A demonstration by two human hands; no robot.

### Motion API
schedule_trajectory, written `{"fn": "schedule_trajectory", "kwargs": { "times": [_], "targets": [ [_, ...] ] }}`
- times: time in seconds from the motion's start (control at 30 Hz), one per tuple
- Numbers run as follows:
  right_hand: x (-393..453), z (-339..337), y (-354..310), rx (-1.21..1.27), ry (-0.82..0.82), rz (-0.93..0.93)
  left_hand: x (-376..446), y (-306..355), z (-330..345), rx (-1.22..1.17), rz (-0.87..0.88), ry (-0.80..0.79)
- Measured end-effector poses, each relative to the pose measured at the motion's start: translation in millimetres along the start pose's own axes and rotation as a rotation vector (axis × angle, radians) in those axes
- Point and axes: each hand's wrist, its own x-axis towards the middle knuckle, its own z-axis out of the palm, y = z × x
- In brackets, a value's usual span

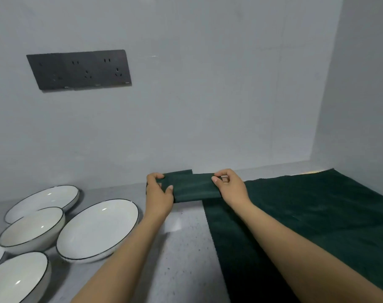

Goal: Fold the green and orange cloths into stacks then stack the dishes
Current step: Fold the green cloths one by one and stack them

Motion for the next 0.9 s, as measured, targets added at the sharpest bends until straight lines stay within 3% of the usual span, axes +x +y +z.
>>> {"fn": "schedule_trajectory", "kwargs": {
  "times": [0.13,0.3,0.6,0.9],
  "targets": [
    [38.5,27.1,1.9,0.083,-0.135,0.016,49.1,-10.7,0.0,0.059,-0.015,0.146],
    [77.2,66.7,-1.8,0.012,-0.240,-0.036,106.1,-28.6,-7.0,0.103,-0.185,0.209],
    [101.9,107.5,23.8,-0.257,-0.237,-0.107,139.6,-74.8,6.1,0.093,-0.353,0.210],
    [116.0,127.4,32.5,-0.213,-0.152,-0.071,154.8,-82.3,17.7,-0.077,-0.440,0.225]
  ]
}}
